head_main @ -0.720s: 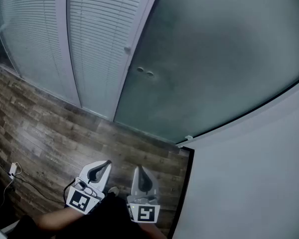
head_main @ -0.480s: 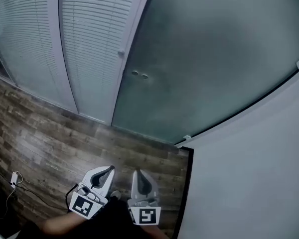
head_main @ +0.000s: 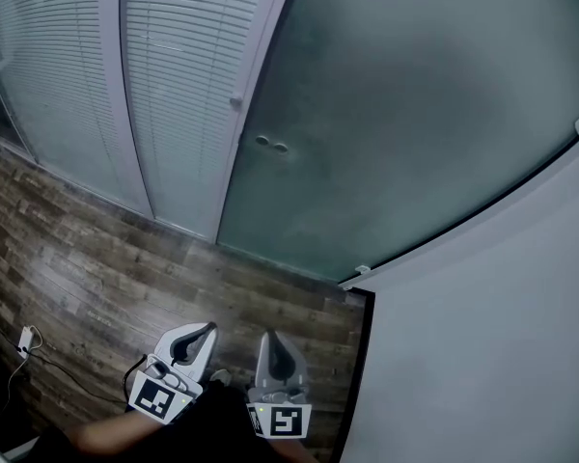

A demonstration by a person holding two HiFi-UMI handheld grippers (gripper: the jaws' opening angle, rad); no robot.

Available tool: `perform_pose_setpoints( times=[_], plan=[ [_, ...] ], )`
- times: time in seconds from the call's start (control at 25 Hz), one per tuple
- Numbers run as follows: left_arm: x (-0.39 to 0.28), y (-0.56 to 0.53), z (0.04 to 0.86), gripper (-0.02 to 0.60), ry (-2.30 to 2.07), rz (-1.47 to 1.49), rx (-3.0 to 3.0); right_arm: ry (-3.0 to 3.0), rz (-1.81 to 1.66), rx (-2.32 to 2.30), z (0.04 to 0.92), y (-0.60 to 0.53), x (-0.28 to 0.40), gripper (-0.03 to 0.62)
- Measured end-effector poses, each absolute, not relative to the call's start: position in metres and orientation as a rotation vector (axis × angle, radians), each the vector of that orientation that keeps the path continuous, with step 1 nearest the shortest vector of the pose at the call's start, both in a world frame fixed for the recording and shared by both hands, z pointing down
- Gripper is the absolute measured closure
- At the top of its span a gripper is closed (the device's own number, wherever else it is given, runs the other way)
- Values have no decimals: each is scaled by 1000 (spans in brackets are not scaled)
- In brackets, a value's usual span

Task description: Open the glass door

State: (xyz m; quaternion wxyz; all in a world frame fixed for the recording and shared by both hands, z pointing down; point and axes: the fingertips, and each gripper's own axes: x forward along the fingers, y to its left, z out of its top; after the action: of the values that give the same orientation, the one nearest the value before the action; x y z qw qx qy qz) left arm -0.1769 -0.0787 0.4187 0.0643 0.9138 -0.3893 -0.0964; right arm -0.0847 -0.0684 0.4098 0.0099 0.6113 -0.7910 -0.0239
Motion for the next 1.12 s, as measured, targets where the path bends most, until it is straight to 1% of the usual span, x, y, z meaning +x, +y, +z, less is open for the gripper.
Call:
perform_pose_setpoints(
  times=[0.08,0.28,0.44,0.6,0.8,0.92,1.12],
  plan=[
    [-175,-75,420,581,-1186,-284,2753,-2478,-57,1901,413,-63,-82,592],
    [-158,-67,408,581,-1190,-385,2743,-2481,-47,1895,416,-52,-62,592],
    [-148,-59,412,581,-1204,-362,2752,-2446,9,1944,431,-45,-42,592],
    [-160,-62,429,581,-1285,-289,2680,-2450,50,2006,439,-40,-25,592],
    [-144,-80,437,581,-1234,-259,2679,-2389,48,2074,443,-53,0,592],
    [-129,-94,442,581,-1171,-229,2702,-2377,47,2078,440,-70,2,592],
    [-117,-133,430,581,-1111,-274,2736,-2363,47,2034,436,-107,-3,592]
  ],
)
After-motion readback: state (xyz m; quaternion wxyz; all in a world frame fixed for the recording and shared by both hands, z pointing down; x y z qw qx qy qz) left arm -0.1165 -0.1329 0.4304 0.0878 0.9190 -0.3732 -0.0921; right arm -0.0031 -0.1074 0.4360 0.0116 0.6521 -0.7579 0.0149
